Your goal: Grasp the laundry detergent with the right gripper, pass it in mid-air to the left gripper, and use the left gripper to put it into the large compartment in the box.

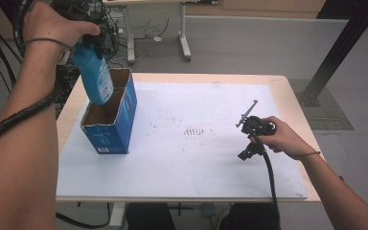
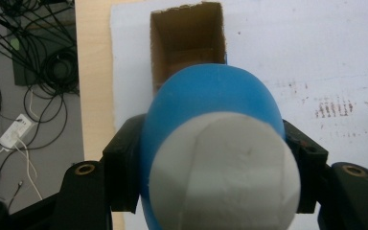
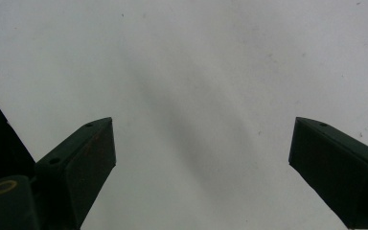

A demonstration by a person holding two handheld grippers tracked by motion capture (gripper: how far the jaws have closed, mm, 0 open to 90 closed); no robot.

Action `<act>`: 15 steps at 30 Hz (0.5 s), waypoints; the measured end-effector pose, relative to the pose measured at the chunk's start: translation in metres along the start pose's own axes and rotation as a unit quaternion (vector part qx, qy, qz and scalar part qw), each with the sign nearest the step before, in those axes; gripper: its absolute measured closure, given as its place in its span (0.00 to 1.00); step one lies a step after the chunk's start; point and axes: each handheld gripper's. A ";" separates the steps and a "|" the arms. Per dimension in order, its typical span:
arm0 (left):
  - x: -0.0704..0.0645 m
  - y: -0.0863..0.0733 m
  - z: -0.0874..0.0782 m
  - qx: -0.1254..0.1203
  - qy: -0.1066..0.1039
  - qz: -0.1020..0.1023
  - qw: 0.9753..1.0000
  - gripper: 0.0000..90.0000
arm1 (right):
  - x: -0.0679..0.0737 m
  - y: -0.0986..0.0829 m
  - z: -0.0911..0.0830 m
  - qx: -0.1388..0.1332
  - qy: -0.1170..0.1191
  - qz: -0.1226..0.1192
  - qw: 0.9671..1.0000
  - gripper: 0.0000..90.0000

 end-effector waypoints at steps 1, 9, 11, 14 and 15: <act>0.000 0.000 0.001 0.001 0.000 -0.002 1.000 0.42 | 0.000 0.000 0.000 0.000 0.000 0.001 1.000 0.09; 0.003 -0.004 0.013 0.005 -0.004 -0.003 1.000 0.42 | 0.001 0.001 0.001 0.002 0.001 0.000 1.000 0.10; 0.003 -0.005 0.017 0.008 -0.005 -0.004 1.000 0.42 | 0.001 0.001 0.001 0.000 0.001 -0.004 1.000 0.10; 0.004 -0.007 0.023 0.010 -0.007 -0.006 1.000 0.42 | 0.002 0.001 0.001 0.001 0.003 -0.001 1.000 0.10; 0.003 -0.007 0.025 0.009 -0.007 -0.007 1.000 0.42 | 0.002 0.001 0.002 0.001 0.003 -0.003 1.000 0.10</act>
Point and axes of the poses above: each handheld gripper's, and its own axes: z roughly forward along the jaws, y roughly out of its top, x roughly to its left, and after that the axes turned 15 degrees about z, right-handed
